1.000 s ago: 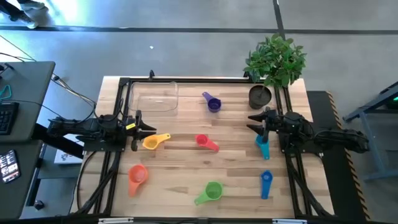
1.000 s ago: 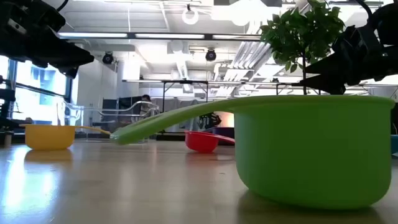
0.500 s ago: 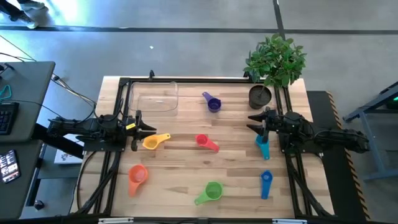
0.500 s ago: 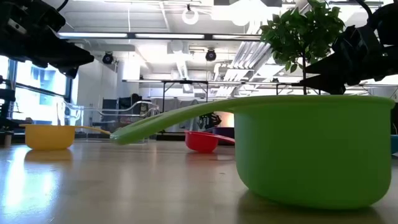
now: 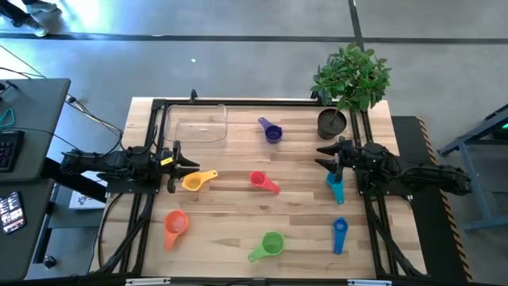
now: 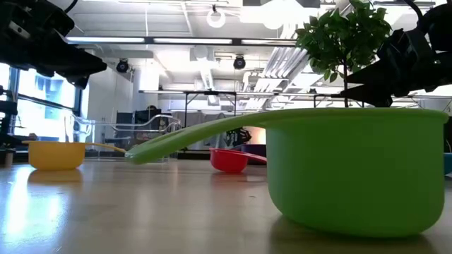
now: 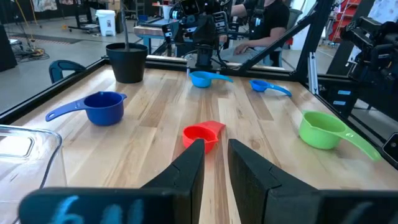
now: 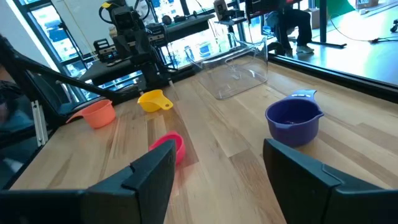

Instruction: Nest measuring cups in basket

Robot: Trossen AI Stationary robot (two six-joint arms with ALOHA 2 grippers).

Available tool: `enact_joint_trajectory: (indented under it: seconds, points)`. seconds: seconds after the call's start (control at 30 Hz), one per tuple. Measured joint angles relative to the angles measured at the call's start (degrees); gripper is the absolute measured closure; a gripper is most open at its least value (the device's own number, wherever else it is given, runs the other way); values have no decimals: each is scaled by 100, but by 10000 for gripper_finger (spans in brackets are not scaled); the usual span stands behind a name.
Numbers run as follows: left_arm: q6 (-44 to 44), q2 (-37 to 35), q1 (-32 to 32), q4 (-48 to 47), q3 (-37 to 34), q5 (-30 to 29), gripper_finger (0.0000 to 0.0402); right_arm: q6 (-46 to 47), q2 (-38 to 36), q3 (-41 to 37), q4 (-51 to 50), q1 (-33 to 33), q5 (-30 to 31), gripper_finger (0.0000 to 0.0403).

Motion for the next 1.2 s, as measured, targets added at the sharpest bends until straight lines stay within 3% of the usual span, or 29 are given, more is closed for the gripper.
enact_joint_trajectory:
  seconds: [0.97,1.2]
  points:
    - [9,0,1,21,-1,-6,339,0,0,1,0,0,0,169]
    - [388,-1,1,23,-1,-206,339,0,-2,1,-1,0,-1,169]
